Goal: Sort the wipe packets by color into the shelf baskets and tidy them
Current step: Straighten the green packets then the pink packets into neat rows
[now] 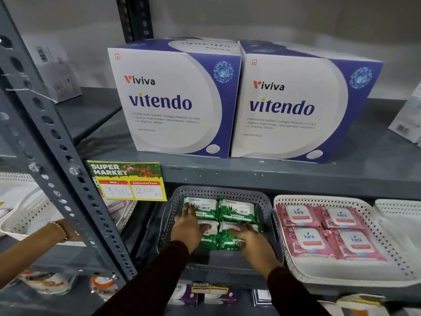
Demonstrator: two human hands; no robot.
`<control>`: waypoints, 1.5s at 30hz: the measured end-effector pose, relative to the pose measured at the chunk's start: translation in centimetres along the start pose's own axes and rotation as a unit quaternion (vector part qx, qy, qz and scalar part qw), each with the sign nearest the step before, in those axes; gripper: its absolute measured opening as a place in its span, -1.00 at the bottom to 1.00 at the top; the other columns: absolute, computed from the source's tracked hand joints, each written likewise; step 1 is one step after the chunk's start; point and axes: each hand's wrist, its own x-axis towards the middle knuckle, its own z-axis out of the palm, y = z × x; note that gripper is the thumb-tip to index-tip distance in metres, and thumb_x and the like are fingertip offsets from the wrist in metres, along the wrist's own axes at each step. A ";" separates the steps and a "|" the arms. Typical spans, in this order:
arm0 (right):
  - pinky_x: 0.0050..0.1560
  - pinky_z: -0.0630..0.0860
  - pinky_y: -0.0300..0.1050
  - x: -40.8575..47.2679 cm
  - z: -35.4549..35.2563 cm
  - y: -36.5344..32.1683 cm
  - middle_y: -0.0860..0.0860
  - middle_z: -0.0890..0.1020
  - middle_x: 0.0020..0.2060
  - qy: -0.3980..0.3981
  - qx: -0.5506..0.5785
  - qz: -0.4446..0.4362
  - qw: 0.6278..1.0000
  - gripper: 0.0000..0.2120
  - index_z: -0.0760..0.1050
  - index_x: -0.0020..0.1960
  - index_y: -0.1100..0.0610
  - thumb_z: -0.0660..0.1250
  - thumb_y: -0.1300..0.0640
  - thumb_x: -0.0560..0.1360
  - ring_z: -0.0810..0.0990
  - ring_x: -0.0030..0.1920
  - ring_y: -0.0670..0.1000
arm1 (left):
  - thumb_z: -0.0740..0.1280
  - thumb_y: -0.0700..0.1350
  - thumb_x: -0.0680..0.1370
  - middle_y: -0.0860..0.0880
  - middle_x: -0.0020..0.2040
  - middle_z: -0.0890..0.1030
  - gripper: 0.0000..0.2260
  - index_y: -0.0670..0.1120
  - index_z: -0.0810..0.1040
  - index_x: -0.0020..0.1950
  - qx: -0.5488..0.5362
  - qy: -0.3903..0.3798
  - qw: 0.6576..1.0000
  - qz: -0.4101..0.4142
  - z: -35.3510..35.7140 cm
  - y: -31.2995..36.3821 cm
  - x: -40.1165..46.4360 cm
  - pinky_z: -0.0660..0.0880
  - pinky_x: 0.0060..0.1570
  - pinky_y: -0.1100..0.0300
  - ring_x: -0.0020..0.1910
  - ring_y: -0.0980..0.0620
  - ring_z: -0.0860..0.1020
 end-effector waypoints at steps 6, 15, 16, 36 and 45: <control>0.08 0.53 -0.25 0.8 -0.1 -0.5 -0.03 0.43 0.44 0.013 0.027 0.029 0.999 -0.54 0.51 0.34 -0.11 0.26 0.28 0.54 0.61 0.06 -0.12 | 0.27 0.19 0.55 -0.08 0.21 0.55 -0.51 -0.09 0.32 0.34 0.095 0.075 0.993 0.007 -1.2 -0.2 0.0 0.47 0.07 0.06 0.20 -0.08 0.45; 0.51 -0.31 0.27 6.6 1.5 1.0 0.04 -0.13 0.59 0.014 -0.138 0.037 0.990 -0.39 -0.11 0.58 -0.13 -0.14 -0.28 0.59 -0.22 0.58 0.11 | -0.07 0.11 0.65 0.08 0.53 -0.27 -0.48 0.02 -0.15 0.56 0.064 -0.048 0.992 0.097 1.3 -1.9 3.9 -0.30 0.45 -0.11 0.47 -0.13 -0.37; 0.51 -0.30 0.28 6.9 1.6 1.2 0.02 -0.14 0.59 -0.003 -0.139 0.044 0.989 -0.39 -0.16 0.58 -0.14 -0.16 -0.29 0.58 -0.21 0.58 0.09 | -0.08 0.10 0.65 0.07 0.54 -0.25 -0.48 0.00 -0.15 0.56 0.041 -0.057 0.992 0.104 1.7 -2.1 4.2 -0.27 0.46 -0.09 0.48 -0.12 -0.35; 0.51 0.17 0.00 2.1 -5.5 2.3 0.06 0.33 0.50 0.240 0.037 -0.059 0.968 -0.56 0.30 0.47 0.05 0.05 -0.03 0.63 0.22 0.51 0.07 | 0.07 -0.07 0.67 -0.20 0.52 0.21 -0.55 -0.23 0.16 0.52 -0.035 0.125 0.975 0.180 4.4 7.9 1.3 -0.07 0.48 0.10 0.51 -0.18 0.08; 0.40 0.37 0.17 -7.9 -13.1 24.0 -0.04 0.28 0.53 0.046 0.067 0.151 0.985 -0.41 0.27 0.44 -0.31 0.32 -0.16 0.43 0.39 0.44 0.10 | 0.12 -0.09 0.59 -0.20 0.56 0.07 -0.44 -0.24 0.06 0.54 0.115 -0.060 0.960 0.248 14.9 24.2 -3.8 -0.06 0.48 -0.15 0.52 -0.20 -0.01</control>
